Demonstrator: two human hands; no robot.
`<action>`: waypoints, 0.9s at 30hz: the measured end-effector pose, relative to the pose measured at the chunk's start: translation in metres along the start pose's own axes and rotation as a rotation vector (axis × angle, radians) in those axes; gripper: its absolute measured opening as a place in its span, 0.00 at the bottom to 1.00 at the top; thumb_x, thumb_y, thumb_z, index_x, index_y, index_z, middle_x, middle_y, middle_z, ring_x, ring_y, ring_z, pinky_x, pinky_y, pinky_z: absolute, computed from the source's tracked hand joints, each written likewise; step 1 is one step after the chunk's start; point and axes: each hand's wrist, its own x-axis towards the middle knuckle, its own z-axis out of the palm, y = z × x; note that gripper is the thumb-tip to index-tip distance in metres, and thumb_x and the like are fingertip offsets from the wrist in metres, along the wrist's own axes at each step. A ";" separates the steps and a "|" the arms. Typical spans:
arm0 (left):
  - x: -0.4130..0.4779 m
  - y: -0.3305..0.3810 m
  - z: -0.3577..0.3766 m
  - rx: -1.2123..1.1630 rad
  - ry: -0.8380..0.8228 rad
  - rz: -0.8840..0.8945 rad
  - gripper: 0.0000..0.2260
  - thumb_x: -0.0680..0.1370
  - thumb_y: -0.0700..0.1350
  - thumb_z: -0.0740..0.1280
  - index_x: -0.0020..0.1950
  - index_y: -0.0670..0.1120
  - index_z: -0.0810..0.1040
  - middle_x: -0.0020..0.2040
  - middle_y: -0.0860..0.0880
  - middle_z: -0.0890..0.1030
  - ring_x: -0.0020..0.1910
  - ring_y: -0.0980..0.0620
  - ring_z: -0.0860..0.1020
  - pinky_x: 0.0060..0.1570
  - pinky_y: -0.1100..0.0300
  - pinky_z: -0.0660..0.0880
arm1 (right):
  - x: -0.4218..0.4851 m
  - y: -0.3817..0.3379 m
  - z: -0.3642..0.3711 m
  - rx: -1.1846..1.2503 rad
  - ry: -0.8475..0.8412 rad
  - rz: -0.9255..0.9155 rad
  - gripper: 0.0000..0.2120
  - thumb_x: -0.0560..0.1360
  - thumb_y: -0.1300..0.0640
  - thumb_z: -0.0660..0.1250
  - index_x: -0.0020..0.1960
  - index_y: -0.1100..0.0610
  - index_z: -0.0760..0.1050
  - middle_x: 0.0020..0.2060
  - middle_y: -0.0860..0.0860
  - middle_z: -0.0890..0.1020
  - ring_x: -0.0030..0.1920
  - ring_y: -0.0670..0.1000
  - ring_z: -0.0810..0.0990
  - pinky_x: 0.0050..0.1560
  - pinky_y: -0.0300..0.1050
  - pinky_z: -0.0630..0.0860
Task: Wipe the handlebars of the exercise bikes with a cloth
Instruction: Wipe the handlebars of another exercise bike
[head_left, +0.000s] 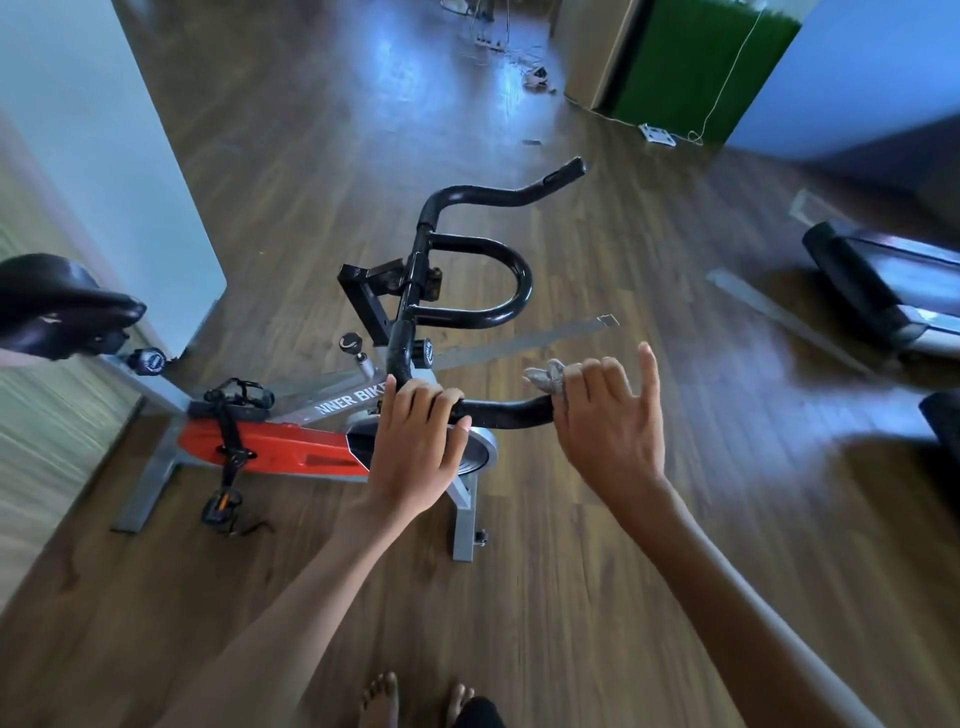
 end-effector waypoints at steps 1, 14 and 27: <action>0.000 0.001 0.001 -0.006 0.004 -0.008 0.14 0.81 0.50 0.56 0.57 0.44 0.74 0.53 0.47 0.77 0.58 0.43 0.73 0.72 0.40 0.58 | 0.003 -0.009 -0.002 0.035 -0.006 0.032 0.08 0.79 0.55 0.63 0.52 0.59 0.77 0.46 0.55 0.80 0.50 0.57 0.79 0.71 0.63 0.61; -0.003 -0.010 0.043 -0.041 0.357 0.104 0.15 0.81 0.49 0.55 0.57 0.42 0.76 0.50 0.48 0.77 0.56 0.45 0.71 0.71 0.40 0.58 | -0.035 -0.054 0.072 0.217 0.511 0.177 0.16 0.80 0.53 0.62 0.64 0.58 0.76 0.66 0.54 0.77 0.73 0.55 0.65 0.74 0.55 0.41; 0.011 -0.026 0.085 0.066 0.777 0.259 0.18 0.82 0.53 0.49 0.58 0.46 0.75 0.50 0.50 0.76 0.51 0.47 0.72 0.52 0.51 0.69 | -0.021 -0.108 0.152 0.309 1.122 0.319 0.21 0.83 0.52 0.53 0.75 0.46 0.56 0.74 0.55 0.62 0.76 0.56 0.59 0.71 0.60 0.60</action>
